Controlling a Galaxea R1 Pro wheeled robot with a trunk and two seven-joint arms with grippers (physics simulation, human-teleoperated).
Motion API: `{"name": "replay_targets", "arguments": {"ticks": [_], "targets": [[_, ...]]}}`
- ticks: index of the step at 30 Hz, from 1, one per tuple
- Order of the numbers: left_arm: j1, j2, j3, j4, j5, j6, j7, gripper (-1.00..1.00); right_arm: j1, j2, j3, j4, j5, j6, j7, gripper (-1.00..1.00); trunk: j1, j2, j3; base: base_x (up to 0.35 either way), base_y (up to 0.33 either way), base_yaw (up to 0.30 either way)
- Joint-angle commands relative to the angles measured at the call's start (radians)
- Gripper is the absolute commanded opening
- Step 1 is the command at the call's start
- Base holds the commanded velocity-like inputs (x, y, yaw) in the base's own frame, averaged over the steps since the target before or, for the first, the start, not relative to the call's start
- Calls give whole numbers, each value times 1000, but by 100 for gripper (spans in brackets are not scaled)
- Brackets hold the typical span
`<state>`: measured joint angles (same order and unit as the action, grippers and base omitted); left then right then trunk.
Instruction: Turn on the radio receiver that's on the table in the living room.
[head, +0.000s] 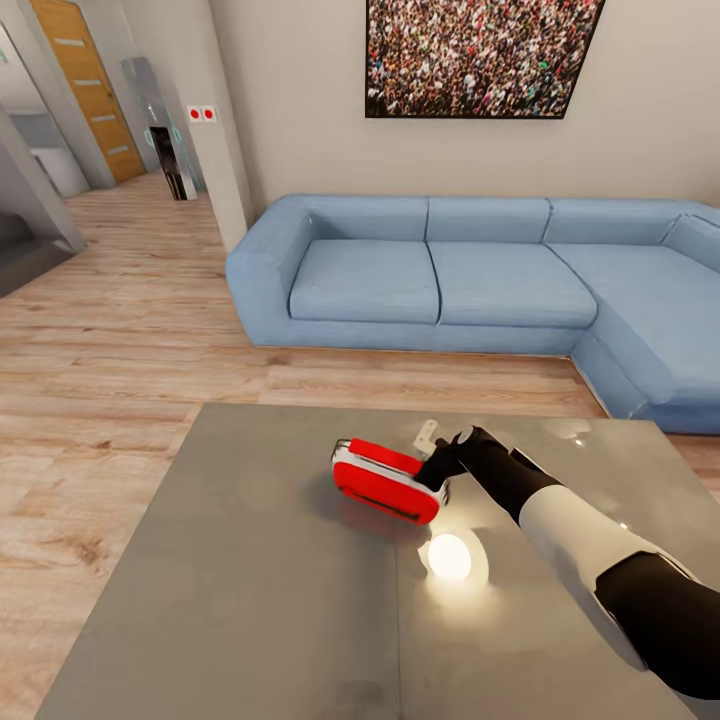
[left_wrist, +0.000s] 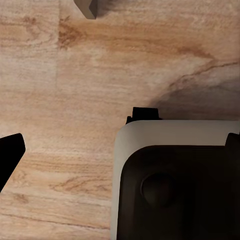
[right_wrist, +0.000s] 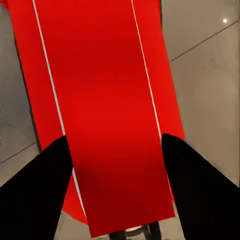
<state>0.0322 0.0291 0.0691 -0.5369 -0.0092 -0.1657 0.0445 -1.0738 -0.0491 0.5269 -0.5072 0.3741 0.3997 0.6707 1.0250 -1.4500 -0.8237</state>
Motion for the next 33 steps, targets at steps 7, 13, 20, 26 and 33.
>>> {"name": "replay_targets", "arguments": {"ticks": [7,13,20,26,33], "targets": [[0,0,0,0,0,0,0,100,0,0,-1,4,-9,-11,0,-100,0,0,0,0,0,0],[0,0,0,0,0,0,0,100,0,0,-1,4,-9,-12,0,-100,0,0,0,0,0,0],[0,0,0,0,0,0,-1,100,0,0,-1,4,-9,-10,-4,-100,0,0,0,0,0,0],[0,0,0,0,7,3,-11,100,0,0,-1,3,-7,-10,-7,-100,0,0,0,0,0,0],[0,0,0,0,8,3,-11,100,1,0,-1,3,-6,-10,-3,-100,0,0,0,0,0,0]]}}
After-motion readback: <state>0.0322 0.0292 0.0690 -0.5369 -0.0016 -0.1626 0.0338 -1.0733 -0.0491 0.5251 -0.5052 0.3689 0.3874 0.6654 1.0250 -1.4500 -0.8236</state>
